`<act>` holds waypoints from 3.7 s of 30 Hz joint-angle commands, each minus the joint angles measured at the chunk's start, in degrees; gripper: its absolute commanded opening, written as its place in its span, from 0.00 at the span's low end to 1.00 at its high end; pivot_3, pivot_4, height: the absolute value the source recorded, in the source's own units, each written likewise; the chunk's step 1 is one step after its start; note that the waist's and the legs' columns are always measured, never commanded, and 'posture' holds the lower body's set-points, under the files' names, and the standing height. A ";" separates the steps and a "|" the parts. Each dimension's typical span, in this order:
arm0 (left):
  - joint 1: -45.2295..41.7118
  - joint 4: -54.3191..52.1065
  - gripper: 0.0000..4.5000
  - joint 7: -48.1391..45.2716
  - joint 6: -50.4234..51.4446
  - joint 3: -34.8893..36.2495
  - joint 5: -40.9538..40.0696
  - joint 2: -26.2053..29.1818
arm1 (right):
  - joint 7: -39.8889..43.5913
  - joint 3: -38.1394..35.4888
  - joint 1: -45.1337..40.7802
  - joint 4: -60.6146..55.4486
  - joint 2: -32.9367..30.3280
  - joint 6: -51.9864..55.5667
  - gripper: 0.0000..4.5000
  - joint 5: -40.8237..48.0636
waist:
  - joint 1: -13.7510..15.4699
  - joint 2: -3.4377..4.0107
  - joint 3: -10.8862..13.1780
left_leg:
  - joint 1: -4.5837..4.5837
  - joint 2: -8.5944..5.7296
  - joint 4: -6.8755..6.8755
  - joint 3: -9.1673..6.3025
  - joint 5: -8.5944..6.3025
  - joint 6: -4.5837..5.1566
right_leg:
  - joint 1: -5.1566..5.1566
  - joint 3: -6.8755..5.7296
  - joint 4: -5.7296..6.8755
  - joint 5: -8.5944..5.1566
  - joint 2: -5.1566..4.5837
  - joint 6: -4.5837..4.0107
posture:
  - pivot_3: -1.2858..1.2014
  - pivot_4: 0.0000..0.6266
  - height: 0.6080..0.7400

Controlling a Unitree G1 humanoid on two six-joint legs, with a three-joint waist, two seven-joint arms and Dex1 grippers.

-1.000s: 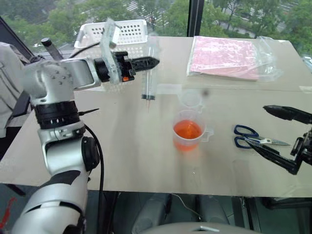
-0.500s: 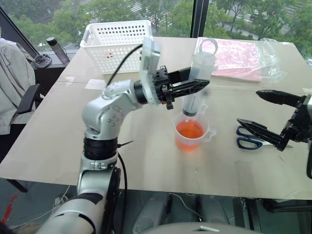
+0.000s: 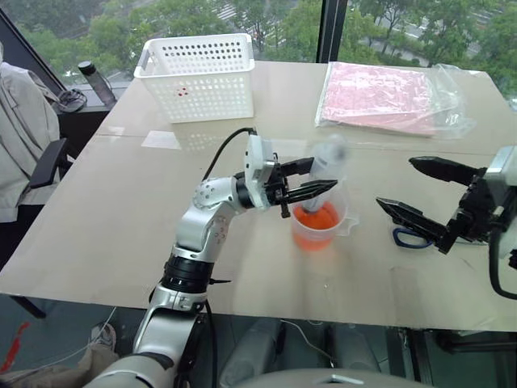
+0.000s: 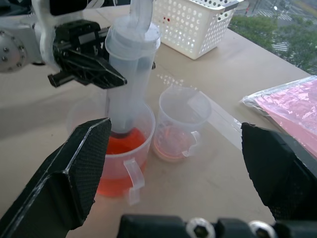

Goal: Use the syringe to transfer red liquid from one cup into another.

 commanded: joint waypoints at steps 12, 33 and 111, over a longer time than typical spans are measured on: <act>0.13 -0.52 0.31 -1.40 -1.41 -1.84 0.79 0.48 | -22.22 18.92 -17.92 0.80 1.84 -1.78 0.50 10.05 | 0.04 0.00 0.00 | 0.00 0.00 -0.04 -0.06 0.00 0.00 | -0.01 -0.04 -0.04 0.00 0.02 0.00 | 0.52 0.24 1.00; 1.45 -0.44 0.31 -2.29 -2.06 -2.67 1.46 1.65 | -28.70 26.96 -27.35 2.52 3.92 -0.14 0.00 10.75 | 0.00 0.05 -0.03 | 0.03 -0.01 -0.05 -0.12 0.00 0.00 | -0.03 -0.08 -0.03 0.00 0.05 0.00 | 0.52 0.24 1.00; -29.96 18.85 0.31 11.37 8.32 7.52 -5.84 -3.64 | 24.62 -16.42 26.02 -5.42 14.72 -13.46 0.94 -18.00 | 0.20 0.11 -0.06 | 0.00 -0.03 -0.17 -0.36 0.01 -0.02 | 0.12 -0.41 -0.42 0.09 0.06 0.09 | 0.52 0.24 1.00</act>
